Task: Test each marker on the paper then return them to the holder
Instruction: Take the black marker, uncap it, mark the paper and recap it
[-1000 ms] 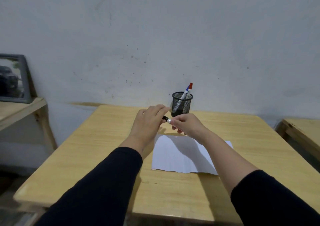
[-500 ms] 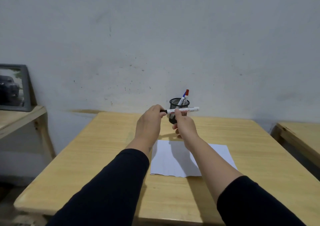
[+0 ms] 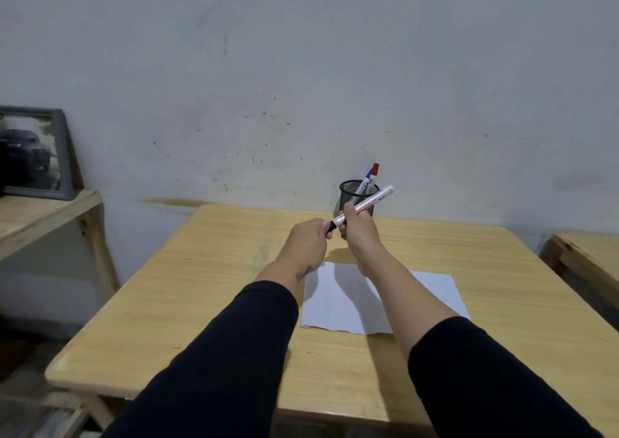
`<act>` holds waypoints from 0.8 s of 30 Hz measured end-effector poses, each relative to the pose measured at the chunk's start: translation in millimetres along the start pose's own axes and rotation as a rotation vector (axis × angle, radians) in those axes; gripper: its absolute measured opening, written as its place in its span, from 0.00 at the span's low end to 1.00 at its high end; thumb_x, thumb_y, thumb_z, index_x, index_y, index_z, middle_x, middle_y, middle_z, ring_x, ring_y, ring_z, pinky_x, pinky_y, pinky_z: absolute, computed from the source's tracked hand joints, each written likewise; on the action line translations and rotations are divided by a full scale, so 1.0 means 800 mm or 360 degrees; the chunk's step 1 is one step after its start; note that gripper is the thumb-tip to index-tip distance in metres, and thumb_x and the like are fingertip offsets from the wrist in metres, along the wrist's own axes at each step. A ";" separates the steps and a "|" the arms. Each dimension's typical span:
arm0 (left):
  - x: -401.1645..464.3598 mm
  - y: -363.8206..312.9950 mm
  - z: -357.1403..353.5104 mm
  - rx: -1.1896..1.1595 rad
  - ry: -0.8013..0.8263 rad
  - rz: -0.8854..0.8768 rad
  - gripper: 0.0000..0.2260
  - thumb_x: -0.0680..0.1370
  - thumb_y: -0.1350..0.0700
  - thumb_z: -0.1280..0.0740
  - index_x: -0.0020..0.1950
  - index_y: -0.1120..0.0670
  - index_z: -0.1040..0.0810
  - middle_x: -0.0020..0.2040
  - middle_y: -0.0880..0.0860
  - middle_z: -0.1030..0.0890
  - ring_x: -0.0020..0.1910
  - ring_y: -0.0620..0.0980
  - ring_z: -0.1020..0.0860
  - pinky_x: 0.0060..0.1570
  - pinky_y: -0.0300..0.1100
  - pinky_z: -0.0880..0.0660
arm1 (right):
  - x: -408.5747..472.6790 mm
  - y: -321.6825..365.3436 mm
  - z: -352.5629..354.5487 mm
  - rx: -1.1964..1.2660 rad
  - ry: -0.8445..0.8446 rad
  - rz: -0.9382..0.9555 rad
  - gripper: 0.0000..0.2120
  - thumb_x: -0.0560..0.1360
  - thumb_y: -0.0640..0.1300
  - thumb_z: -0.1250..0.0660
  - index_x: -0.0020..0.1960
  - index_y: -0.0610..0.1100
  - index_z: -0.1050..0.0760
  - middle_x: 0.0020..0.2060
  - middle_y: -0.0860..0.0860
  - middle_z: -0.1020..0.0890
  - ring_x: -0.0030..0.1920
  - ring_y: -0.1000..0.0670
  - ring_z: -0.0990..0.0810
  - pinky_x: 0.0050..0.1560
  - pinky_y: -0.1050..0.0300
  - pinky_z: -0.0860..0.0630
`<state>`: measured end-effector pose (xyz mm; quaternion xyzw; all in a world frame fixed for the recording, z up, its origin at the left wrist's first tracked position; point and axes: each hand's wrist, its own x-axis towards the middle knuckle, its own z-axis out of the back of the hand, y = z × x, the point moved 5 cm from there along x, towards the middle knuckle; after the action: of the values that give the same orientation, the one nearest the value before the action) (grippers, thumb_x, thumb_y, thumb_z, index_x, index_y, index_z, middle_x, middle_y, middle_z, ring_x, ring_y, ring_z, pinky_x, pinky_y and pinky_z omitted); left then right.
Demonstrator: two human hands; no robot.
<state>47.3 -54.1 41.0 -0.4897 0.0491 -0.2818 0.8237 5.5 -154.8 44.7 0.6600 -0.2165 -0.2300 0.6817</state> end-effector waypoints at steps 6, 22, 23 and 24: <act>-0.004 0.044 0.017 -0.0077 0.0111 0.0325 0.17 0.81 0.57 0.48 0.34 0.55 0.28 0.32 0.52 0.29 0.31 0.50 0.33 0.33 0.42 0.37 | 0.017 0.003 0.020 0.0128 -0.0113 0.0026 0.15 0.83 0.47 0.48 0.38 0.48 0.36 0.27 0.51 0.36 0.25 0.55 0.39 0.26 0.62 0.42; -0.034 0.114 0.015 0.0881 -0.0171 0.0048 0.24 0.74 0.35 0.43 0.65 0.47 0.30 0.64 0.43 0.28 0.67 0.45 0.34 0.70 0.52 0.46 | 0.006 -0.058 -0.021 0.0352 0.0104 -0.0096 0.02 0.77 0.38 0.35 0.48 0.41 0.24 0.32 0.46 0.24 0.29 0.51 0.27 0.27 0.61 0.27; -0.034 0.115 0.013 0.0898 -0.0139 0.0064 0.26 0.73 0.34 0.42 0.66 0.47 0.31 0.65 0.43 0.29 0.68 0.45 0.35 0.72 0.55 0.49 | 0.006 -0.061 -0.027 0.0433 0.0134 -0.0118 0.03 0.77 0.36 0.36 0.49 0.39 0.23 0.32 0.45 0.24 0.29 0.50 0.26 0.27 0.60 0.25; -0.033 0.116 0.012 0.0915 -0.0112 0.0072 0.27 0.73 0.34 0.42 0.67 0.46 0.32 0.66 0.43 0.30 0.69 0.45 0.35 0.73 0.56 0.51 | 0.008 -0.064 -0.030 0.0468 0.0151 -0.0135 0.04 0.77 0.35 0.37 0.48 0.38 0.23 0.32 0.45 0.25 0.30 0.50 0.26 0.28 0.59 0.22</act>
<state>67.5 0.6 -36.3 -0.2443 -0.0507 -0.2485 0.9360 23.5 -140.1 -7.1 0.7714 -0.1873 -0.1931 0.5767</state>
